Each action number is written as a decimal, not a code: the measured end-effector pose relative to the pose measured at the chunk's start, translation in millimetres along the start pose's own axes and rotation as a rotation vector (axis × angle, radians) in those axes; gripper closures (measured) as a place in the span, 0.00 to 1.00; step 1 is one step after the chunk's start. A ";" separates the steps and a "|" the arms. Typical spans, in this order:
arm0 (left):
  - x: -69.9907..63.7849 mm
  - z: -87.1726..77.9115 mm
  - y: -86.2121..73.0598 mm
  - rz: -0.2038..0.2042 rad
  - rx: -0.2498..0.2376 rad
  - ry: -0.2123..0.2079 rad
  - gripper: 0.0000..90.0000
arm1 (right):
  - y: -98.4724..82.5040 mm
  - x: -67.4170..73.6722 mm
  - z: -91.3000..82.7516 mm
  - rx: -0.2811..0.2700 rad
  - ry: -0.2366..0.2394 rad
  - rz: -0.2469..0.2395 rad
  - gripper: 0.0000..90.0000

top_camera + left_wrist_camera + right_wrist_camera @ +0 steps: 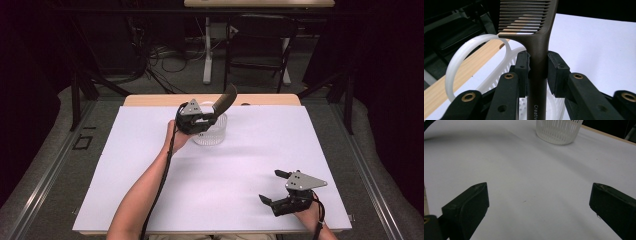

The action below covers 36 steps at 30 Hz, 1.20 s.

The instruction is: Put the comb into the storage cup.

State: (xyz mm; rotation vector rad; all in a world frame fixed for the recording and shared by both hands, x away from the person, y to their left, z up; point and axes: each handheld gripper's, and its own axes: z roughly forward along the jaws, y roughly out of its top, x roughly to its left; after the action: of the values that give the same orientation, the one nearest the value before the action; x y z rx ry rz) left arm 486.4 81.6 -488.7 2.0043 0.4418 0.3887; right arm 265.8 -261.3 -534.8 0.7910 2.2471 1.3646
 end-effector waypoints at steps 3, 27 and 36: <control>0.1 2.0 -0.6 0.006 0.017 -0.011 0.80 | -0.5 -1.0 0.4 0.002 -0.003 0.002 0.02; 7.2 4.1 -6.5 -0.001 0.036 -0.015 0.57 | -1.0 -1.8 1.1 0.004 0.000 -0.003 0.02; 3.8 -12.0 2.2 -0.027 0.019 0.005 0.32 | -0.6 -1.9 0.3 0.003 -0.004 -0.001 0.02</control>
State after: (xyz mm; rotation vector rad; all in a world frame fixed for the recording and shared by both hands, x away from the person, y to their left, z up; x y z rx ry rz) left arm 484.7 91.7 -481.1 2.0145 0.4769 0.3743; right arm 267.3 -262.5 -535.4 0.7934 2.2469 1.3577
